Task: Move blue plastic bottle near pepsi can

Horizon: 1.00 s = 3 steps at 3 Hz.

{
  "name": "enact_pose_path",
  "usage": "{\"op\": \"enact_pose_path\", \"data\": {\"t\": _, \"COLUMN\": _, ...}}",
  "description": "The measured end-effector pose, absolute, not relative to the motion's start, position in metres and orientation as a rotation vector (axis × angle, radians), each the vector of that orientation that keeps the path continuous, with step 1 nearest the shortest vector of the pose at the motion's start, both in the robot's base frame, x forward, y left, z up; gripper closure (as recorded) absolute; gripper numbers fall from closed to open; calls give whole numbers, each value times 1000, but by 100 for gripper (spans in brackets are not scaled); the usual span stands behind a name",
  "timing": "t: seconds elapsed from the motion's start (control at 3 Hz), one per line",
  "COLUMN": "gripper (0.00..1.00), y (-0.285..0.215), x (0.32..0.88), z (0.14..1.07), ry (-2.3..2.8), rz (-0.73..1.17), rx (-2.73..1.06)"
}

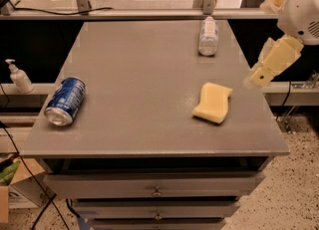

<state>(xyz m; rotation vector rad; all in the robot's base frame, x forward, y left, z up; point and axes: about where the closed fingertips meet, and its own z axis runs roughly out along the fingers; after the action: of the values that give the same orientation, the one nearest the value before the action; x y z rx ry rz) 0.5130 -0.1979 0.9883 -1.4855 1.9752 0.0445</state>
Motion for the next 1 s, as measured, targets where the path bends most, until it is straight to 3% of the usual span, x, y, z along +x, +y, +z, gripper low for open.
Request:
{"op": "enact_pose_path", "data": {"t": 0.33, "gripper": 0, "y": -187, "x": 541, "z": 984, "ry": 1972, "rz": 107, "rx": -1377}}
{"op": "enact_pose_path", "data": {"t": 1.0, "gripper": 0, "y": -162, "x": 647, "z": 957, "ry": 1980, "rz": 315, "rx": -968}}
